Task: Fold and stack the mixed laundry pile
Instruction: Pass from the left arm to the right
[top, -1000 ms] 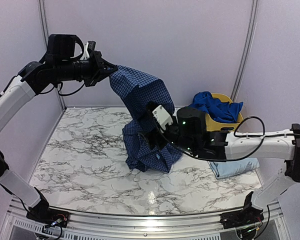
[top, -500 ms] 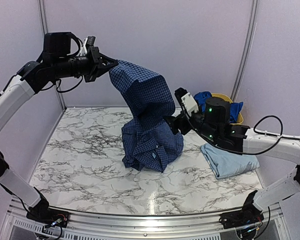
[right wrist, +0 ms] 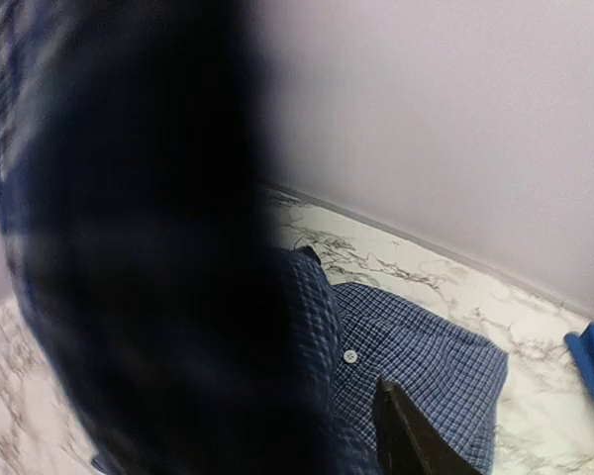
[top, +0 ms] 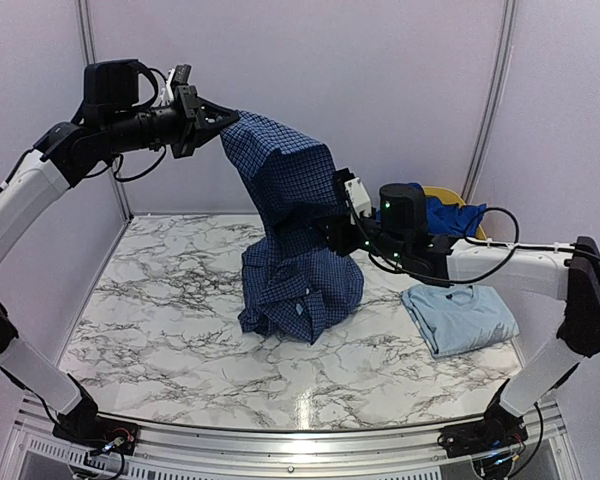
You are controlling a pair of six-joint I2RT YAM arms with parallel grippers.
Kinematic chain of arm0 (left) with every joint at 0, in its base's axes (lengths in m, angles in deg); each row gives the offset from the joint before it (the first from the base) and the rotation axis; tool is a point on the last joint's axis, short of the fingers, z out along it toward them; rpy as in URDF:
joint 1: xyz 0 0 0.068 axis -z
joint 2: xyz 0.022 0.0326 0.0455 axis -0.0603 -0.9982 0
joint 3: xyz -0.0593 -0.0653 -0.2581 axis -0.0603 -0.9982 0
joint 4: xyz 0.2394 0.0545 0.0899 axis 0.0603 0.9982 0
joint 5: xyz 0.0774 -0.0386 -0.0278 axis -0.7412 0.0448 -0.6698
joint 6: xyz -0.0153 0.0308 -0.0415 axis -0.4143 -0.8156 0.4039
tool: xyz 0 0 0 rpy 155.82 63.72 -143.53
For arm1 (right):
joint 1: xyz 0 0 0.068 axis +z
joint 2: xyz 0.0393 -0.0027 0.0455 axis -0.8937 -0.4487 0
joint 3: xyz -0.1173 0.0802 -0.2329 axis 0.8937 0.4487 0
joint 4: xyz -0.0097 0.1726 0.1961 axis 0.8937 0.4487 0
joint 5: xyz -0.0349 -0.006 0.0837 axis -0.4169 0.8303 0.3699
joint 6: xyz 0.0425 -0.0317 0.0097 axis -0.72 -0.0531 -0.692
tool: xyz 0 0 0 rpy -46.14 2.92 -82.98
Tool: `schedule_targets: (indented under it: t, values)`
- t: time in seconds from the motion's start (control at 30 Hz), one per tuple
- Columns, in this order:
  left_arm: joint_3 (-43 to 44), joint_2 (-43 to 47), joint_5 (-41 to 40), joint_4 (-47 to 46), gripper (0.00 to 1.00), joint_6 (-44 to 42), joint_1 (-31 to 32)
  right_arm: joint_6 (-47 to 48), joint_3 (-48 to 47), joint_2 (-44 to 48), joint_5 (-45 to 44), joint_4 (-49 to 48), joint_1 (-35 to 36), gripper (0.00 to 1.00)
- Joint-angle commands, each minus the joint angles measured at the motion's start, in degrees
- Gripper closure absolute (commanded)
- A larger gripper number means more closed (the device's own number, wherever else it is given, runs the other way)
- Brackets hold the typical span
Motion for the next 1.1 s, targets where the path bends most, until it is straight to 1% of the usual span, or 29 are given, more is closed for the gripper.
schedule_targets:
  t: [0.0,0.03,0.1,0.23,0.3,0.33,0.37,0.4,0.43,0.5,0.57,0.6,0.63,0.67,0.7,0.73,0.8,0.87,0.97,1.03,1.07]
  values:
    - [3.1,1.87,0.63,-4.14,1.0,-2.41,-0.4,-4.72,-6.22,-3.19,-0.64,5.23,-2.04,0.75]
    - [3.64,2.32,0.38,-4.14,1.0,-3.36,-0.42,-5.07,-7.02,-3.25,-0.73,6.83,-3.22,0.86]
    - [5.19,2.75,1.43,-4.19,1.0,-5.55,-0.44,-5.13,-8.71,-2.58,1.31,9.05,-6.17,1.0]
    - [5.69,2.44,7.98,-4.18,1.0,-9.61,0.06,-3.4,-14.24,-0.29,8.16,10.95,-10.39,1.0]
    - [3.23,2.98,10.09,-4.08,1.0,-12.59,1.18,-2.17,-19.06,-0.2,13.17,13.23,-11.68,1.0]
    - [1.51,3.45,9.59,-3.83,1.0,-15.44,2.08,-1.67,-21.28,-0.39,15.31,14.61,-12.2,1.0]
    - [-0.18,3.92,8.49,-3.29,0.93,-17.92,3.22,-1.17,-22.84,-0.57,17.07,15.15,-12.59,1.0]
    - [-1.55,4.23,6.69,-2.29,0.89,-21.06,5.32,-1.13,-23.7,-0.45,18.53,16.4,-13.12,1.0]
    - [-2.44,4.23,4.27,-0.71,0.85,-24.5,7.36,-1.6,-24.1,-0.25,19.73,16.85,-13.57,1.0]
    - [-2.68,3.14,-2.35,4.69,0.71,-32.97,11.96,-2.57,-25.33,-0.32,22.48,18.55,-14.3,1.0]
    - [-5.44,2.7,-8.3,8.24,0.58,-38.08,13.63,-2.62,-27.52,-0.8,24.14,21.47,-14.48,1.0]
    - [-9.14,3.69,-11.31,7.9,0.56,-38.45,13.56,-2.57,-28.46,-0.82,24.39,22.83,-14.5,1.0]
    - [-13.77,5.64,-14.89,4.87,0.45,-38.47,13.36,-2.45,-29.26,-0.7,24.46,23.82,-14.52,1.0]
    - [-19.69,8.09,-17.5,1.42,0.24,-38.04,12.94,-2.21,-30.03,-0.37,24.32,24.77,-14.5,1.0]
    - [-25.18,10.38,-20.06,-2.2,0.06,-37.16,12.43,-1.76,-30.88,0.02,23.94,25.91,-14.53,1.0]
    - [-30.13,12.28,-22.19,-4.88,0.02,-35.85,11.16,-1.28,-31.85,0.51,23.3,27.05,-14.57,1.0]
    - [-36.73,12.98,-21.73,-6.55,0.01,-32.73,6.89,-0.28,-33.24,1.67,22.1,29.29,-14.74,1.0]
    - [-41.5,10.83,-22.98,-6.81,0.02,-30.23,3.4,0.39,-33.4,3.19,20.74,30.44,-15.04,1.0]
    - [-42.31,4.1,-24.26,-6.07,0.03,-24.18,0.37,0.87,-32.84,5.23,20.05,31.83,-15.74,1.0]
    - [-41.6,-1.21,-20.89,-6.89,0.07,-19.54,-0.08,1.48,-32.28,6.47,19.05,32.65,-16.0,1.0]
    - [-41.1,-4.01,-17.9,-7.58,0.09,-17.95,-0.01,1.7,-31.87,6.95,18.69,32.97,-16.14,1.0]
